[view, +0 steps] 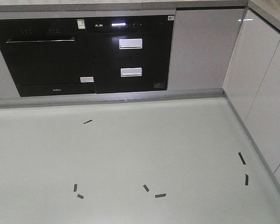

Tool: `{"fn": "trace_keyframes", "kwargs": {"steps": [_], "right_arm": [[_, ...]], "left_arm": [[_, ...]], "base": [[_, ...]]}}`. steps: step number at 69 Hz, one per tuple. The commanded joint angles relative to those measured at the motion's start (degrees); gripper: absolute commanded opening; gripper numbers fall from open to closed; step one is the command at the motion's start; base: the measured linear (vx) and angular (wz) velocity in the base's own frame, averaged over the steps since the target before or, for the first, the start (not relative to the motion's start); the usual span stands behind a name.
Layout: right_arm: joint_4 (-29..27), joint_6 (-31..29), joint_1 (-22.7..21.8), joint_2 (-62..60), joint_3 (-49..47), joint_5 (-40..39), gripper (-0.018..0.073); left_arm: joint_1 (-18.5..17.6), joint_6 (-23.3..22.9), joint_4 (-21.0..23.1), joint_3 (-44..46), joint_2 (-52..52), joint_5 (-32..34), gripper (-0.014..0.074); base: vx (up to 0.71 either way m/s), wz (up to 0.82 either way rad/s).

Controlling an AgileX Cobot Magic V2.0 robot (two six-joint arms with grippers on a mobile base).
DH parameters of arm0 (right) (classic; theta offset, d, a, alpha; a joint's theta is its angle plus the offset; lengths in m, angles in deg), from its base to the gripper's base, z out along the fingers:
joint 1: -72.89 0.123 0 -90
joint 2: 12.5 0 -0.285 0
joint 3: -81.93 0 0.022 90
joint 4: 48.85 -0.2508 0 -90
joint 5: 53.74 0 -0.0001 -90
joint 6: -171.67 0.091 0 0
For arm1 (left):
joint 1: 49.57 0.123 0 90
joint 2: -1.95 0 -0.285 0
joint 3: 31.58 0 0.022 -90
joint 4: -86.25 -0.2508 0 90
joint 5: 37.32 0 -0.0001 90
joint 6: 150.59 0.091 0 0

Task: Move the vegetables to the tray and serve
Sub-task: 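Drive the base toward the counter with the pot, tray and plate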

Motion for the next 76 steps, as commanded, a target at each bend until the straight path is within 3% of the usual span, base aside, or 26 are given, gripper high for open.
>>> {"fn": "trace_keyframes", "kwargs": {"steps": [1, 76], "right_arm": [[0.5, -0.1, -0.2, -0.3, 0.9, -4.4, -0.0003], [0.5, -0.1, -0.2, -0.3, 0.9, -4.4, -0.0003]], "left_arm": [[-0.1, -0.4, 0.3, -1.3, 0.8, 4.4, -0.0006], [-0.1, -0.4, 0.3, -1.3, 0.8, 4.4, -0.0006]], "base": [[0.00, 0.00], [0.00, 0.00]]}}
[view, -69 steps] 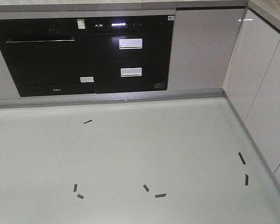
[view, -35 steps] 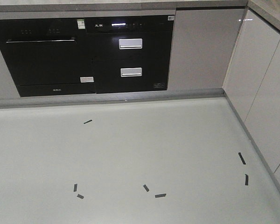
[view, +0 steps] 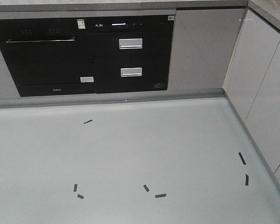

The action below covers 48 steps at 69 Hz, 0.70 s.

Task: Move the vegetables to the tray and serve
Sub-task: 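Drive the base toward the counter with the pot, tray and plate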

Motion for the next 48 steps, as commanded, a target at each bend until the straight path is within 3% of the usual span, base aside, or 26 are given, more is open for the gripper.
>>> {"fn": "trace_keyframes", "kwargs": {"steps": [1, 48], "right_arm": [[0.5, -0.1, -0.2, -0.3, 0.9, -4.4, -0.0003], [0.5, -0.1, -0.2, -0.3, 0.9, -4.4, -0.0003]], "left_arm": [[-0.1, -0.4, 0.3, -1.3, 0.8, 4.4, -0.0006], [-0.1, -0.4, 0.3, -1.3, 0.8, 4.4, -0.0006]], "base": [[0.01, 0.00], [0.04, 0.01]]}}
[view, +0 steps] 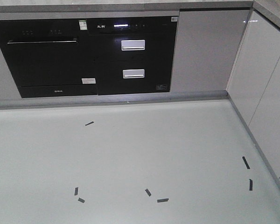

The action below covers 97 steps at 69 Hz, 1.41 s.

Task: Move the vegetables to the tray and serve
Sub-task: 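Drive the base toward the counter with the pot, tray and plate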

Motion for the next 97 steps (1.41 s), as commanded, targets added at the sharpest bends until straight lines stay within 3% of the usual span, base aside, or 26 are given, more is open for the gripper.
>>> {"fn": "trace_keyframes", "kwargs": {"steps": [1, 97], "right_arm": [[0.5, -0.1, -0.2, -0.3, 0.9, -4.4, -0.0003], [0.5, -0.1, -0.2, -0.3, 0.9, -4.5, -0.0003]], "left_arm": [[-0.1, -0.4, 0.3, -1.3, 0.8, 4.4, -0.0006], [-0.1, -0.4, 0.3, -1.3, 0.8, 4.4, -0.0006]], "base": [[0.05, 0.03], [0.08, 0.04]]}}
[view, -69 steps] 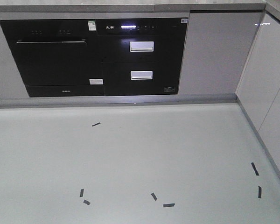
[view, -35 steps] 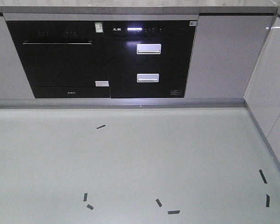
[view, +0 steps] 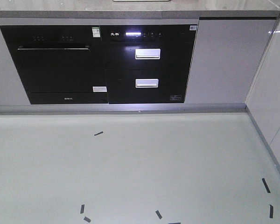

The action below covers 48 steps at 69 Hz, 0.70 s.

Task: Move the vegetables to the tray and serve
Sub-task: 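Drive the base toward the counter with the pot, tray and plate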

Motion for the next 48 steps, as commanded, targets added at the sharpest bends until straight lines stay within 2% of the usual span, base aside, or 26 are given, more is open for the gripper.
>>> {"fn": "trace_keyframes", "kwargs": {"steps": [1, 48], "right_arm": [[0.5, -0.1, -0.2, -0.3, 0.9, -4.5, -0.0003], [0.5, -0.1, -0.2, -0.3, 0.9, -4.4, -0.0003]], "left_arm": [[-0.1, -0.4, 0.3, -1.3, 0.8, 4.4, -0.0006], [-0.1, -0.4, 0.3, -1.3, 0.8, 4.4, -0.0006]], "base": [[0.14, -0.01], [0.14, -0.01]]}}
